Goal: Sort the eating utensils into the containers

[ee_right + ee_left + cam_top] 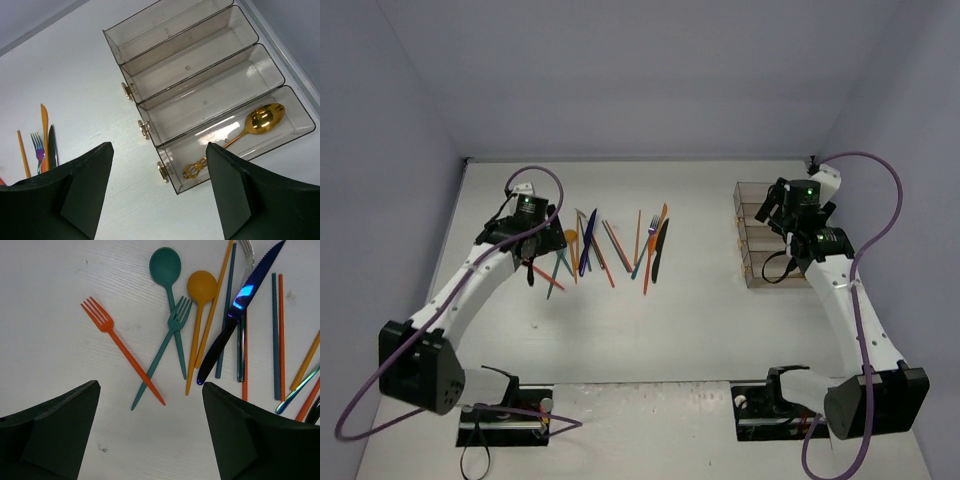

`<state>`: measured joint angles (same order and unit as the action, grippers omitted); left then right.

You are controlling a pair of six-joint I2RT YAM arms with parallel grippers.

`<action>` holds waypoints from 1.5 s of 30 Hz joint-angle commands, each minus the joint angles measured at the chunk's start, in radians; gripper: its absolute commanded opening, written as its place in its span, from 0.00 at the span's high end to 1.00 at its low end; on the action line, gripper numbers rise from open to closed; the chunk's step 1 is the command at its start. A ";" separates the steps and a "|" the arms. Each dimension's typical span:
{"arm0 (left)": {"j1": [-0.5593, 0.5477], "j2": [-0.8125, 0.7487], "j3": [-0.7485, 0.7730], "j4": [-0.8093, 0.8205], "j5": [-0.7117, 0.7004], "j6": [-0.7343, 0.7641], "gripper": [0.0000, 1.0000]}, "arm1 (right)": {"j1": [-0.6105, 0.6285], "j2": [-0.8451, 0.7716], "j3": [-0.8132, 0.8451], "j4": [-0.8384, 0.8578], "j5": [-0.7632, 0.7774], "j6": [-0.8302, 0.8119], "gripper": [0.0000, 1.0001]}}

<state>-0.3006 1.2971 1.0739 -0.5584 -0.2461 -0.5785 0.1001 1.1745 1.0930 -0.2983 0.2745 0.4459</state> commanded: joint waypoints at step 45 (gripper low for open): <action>0.126 0.798 0.512 0.014 -0.003 -0.120 0.93 | 0.010 -0.226 -0.125 -0.004 -0.174 -0.113 0.27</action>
<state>-0.1893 2.0827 1.5434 -0.5396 -0.2275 -0.7351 0.1004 0.9661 0.9665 -0.3290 0.1145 0.3568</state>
